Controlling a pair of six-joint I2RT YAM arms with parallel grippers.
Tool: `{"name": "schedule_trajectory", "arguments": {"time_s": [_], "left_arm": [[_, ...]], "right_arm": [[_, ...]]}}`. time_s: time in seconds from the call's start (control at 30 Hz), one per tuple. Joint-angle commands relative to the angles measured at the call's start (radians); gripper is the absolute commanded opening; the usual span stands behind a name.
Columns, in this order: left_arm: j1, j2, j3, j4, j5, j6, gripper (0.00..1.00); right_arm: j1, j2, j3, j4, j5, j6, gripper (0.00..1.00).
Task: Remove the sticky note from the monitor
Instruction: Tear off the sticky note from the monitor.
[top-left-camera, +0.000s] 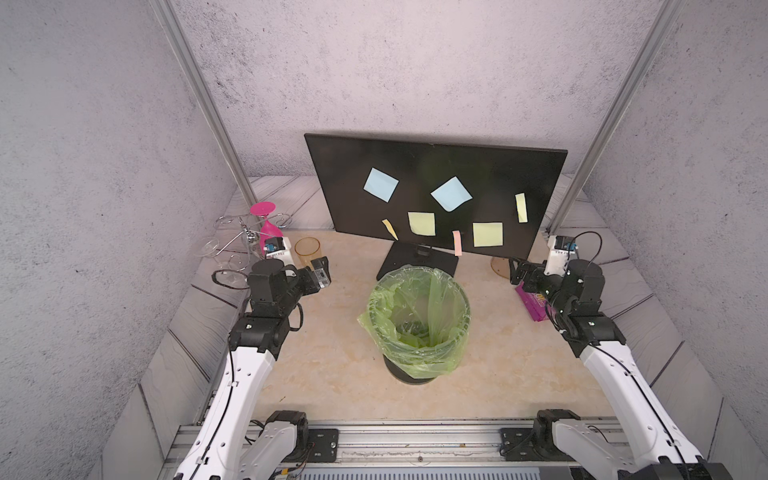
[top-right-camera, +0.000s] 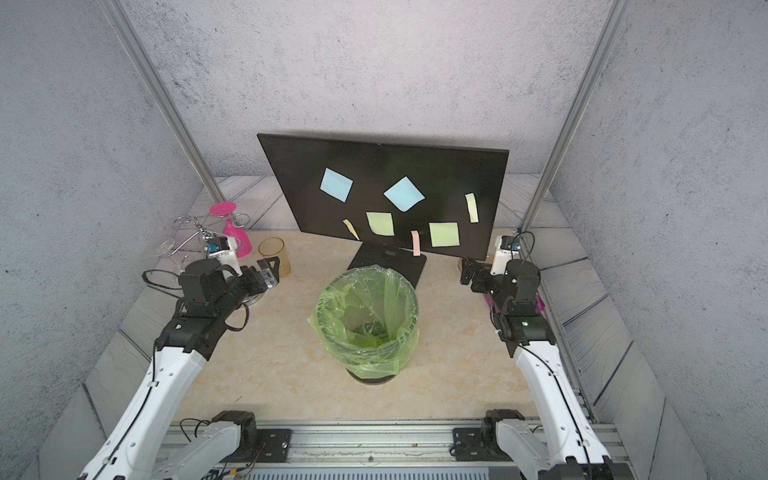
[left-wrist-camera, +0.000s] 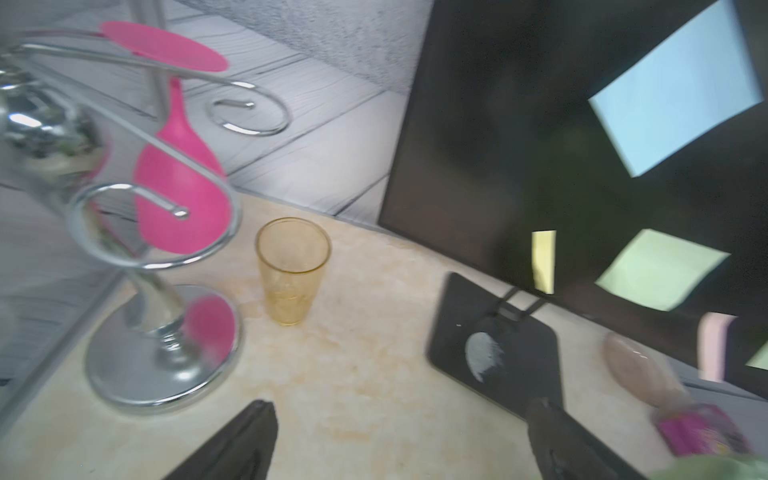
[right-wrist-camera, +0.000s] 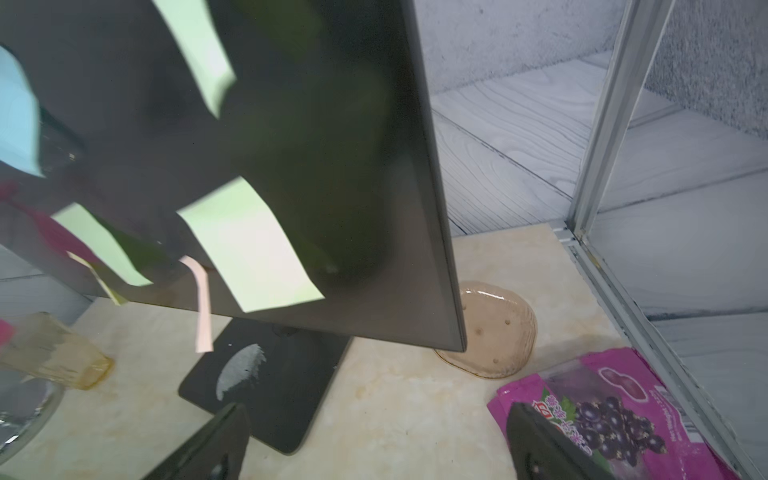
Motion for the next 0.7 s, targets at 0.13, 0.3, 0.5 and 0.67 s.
{"name": "schedule_trajectory", "arguments": {"time_s": [0.13,0.3,0.5,0.67], "left_arm": [[-0.011,0.053,0.071,-0.021,0.408,-0.131,1.00],[-0.018,0.090,0.075,0.062,0.551,-0.194,1.00],[-0.019,0.119,0.105,0.071,0.639,-0.208,1.00],[-0.020,0.117,0.110,0.073,0.650,-0.200,1.00]], "right_arm": [[-0.004,0.024,0.266,-0.265,-0.146,0.058,0.99],[-0.028,0.102,0.406,-0.311,-0.248,0.103,0.99],[-0.113,0.185,0.473,-0.269,-0.392,0.211,0.99],[-0.151,0.260,0.505,-0.219,-0.494,0.256,0.98]]}}
